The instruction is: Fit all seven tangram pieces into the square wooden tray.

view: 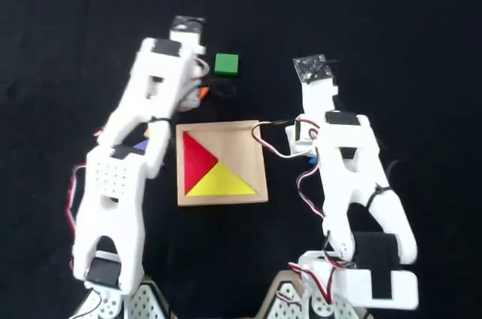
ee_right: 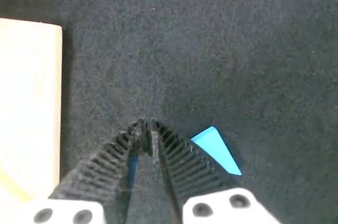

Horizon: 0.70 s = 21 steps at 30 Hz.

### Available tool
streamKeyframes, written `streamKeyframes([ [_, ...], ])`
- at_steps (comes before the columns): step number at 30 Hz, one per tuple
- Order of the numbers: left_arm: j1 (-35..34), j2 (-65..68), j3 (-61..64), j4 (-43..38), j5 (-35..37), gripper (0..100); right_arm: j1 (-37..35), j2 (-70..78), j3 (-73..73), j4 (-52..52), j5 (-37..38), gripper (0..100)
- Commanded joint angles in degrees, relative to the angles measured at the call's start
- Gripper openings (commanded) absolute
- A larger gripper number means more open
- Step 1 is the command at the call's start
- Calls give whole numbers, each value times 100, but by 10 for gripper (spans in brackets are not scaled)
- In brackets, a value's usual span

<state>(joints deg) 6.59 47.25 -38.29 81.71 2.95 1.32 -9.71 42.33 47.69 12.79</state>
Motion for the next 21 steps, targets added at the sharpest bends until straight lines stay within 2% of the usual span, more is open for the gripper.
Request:
streamKeyframes([
  [1, -470, -281, -1015, 396, -563, 30, -88, -233, -22, -79, 53, 12],
  [5, -514, -598, -2105, 686, -1697, 30, -88, -233, -22, -88, 53, 12],
  [8, -576, -651, -2527, 800, -3253, 33, -88, -233, -22, -97, 53, 12],
  [11, -593, -492, -2255, 923, -5037, 35, -88, -233, -22, -97, 53, 12],
  [13, -593, -299, -2026, 993, -5732, 73, -88, -233, -22, -105, 53, 12],
  [15, -593, -62, -1921, 1002, -6163, 157, -88, -233, -22, -105, 53, 12],
  [18, -585, 308, -2123, 976, -6127, 275, -88, -233, -22, -105, 53, 13],
  [21, -462, 633, -2492, 932, -6066, 243, -88, -233, -22, -105, 53, 13],
])
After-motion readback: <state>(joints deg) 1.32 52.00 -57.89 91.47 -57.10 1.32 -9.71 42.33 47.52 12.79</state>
